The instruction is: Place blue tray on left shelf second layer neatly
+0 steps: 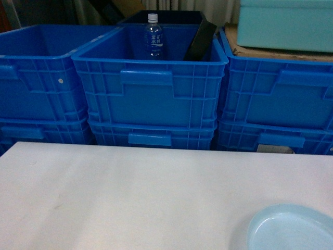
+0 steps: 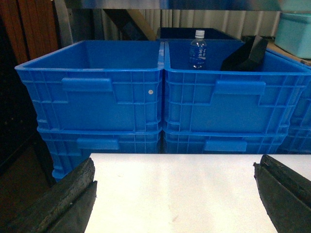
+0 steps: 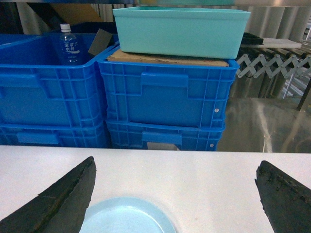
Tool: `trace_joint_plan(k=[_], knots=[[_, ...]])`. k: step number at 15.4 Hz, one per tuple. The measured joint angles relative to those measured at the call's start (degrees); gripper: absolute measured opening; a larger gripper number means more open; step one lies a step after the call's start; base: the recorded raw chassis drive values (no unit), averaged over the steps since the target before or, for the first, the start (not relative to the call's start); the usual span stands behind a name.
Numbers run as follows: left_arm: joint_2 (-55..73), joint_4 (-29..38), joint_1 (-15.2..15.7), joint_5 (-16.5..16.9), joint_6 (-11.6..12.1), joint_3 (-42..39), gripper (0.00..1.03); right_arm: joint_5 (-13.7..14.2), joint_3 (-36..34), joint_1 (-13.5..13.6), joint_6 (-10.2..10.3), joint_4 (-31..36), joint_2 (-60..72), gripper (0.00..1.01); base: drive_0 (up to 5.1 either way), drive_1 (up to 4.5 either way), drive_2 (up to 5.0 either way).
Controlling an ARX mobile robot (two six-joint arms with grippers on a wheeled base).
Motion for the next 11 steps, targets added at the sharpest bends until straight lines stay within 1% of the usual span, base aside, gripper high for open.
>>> trace_joint_plan(k=[11], knots=[[0.0, 0.0, 0.0, 0.0, 0.0, 0.0, 0.98, 0.0, 0.0, 0.0, 0.0, 0.0, 0.0, 0.98, 0.0, 0.0, 0.0]])
